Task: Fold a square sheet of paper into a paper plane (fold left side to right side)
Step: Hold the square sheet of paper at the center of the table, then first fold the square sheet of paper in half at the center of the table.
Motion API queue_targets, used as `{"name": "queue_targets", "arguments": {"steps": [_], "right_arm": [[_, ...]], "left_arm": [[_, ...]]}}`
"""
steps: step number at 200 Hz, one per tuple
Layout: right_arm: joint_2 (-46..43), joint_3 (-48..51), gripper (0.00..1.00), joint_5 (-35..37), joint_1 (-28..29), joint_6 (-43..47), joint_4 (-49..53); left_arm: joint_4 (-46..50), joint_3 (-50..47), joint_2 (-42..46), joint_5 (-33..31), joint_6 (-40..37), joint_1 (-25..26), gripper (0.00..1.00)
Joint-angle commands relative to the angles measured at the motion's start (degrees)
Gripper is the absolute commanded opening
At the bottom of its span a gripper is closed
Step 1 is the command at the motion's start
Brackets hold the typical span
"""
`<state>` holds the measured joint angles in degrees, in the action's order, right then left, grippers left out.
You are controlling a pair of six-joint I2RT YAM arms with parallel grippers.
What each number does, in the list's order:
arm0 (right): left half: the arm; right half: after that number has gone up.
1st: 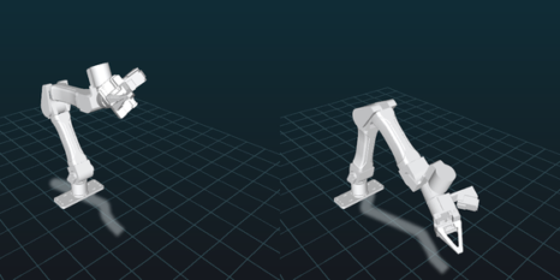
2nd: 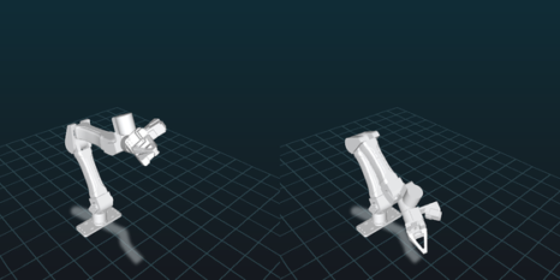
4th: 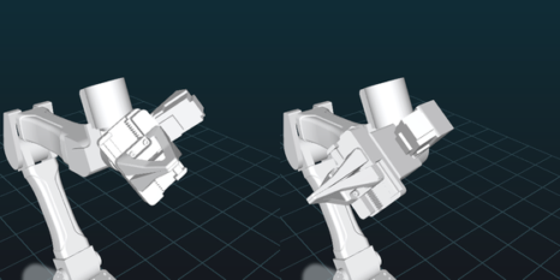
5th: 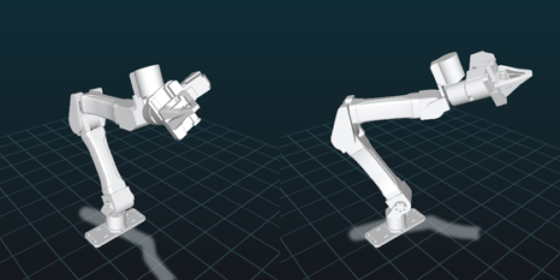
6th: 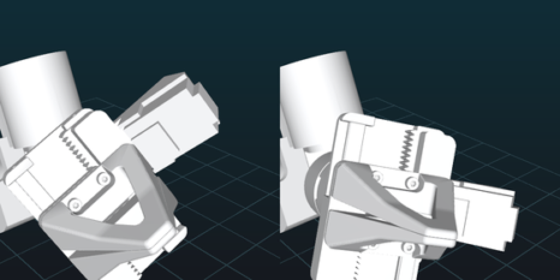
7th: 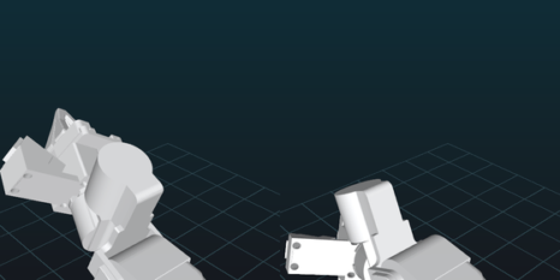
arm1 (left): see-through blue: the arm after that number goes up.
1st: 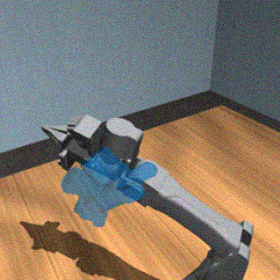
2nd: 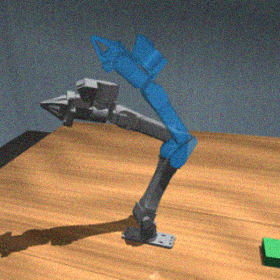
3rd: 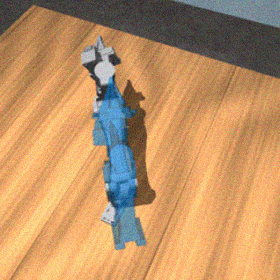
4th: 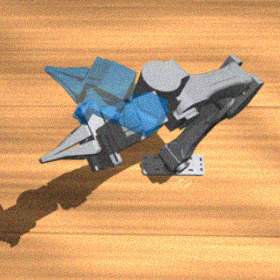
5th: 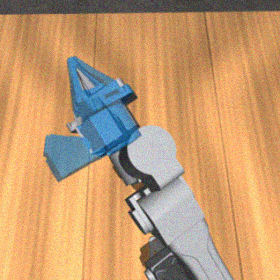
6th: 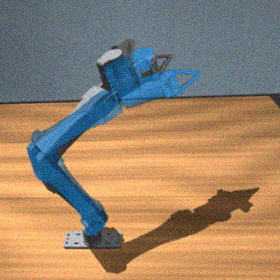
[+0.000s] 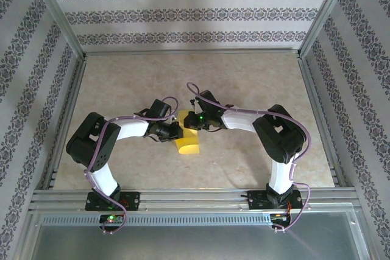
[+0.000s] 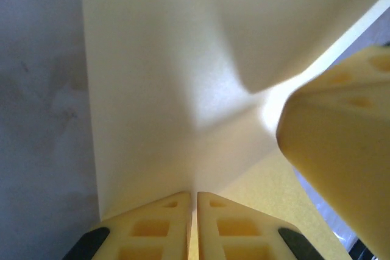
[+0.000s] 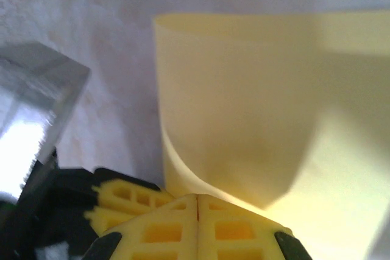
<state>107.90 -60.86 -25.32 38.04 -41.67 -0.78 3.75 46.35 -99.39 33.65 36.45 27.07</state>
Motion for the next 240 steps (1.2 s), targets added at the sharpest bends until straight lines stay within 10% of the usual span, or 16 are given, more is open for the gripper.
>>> {"name": "queue_targets", "arguments": {"steps": [1,240], "right_arm": [[2.7,-2.0,0.0,-1.0,0.8,-1.0,-1.9],[7.3,-0.6,0.0,5.2,-1.2,0.8,6.1]], "left_arm": [[3.3,0.3,-1.8,-1.9,-1.1,0.7,0.13],[6.7,-11.7,12.1,-0.5,3.6,4.5,0.13]]}}
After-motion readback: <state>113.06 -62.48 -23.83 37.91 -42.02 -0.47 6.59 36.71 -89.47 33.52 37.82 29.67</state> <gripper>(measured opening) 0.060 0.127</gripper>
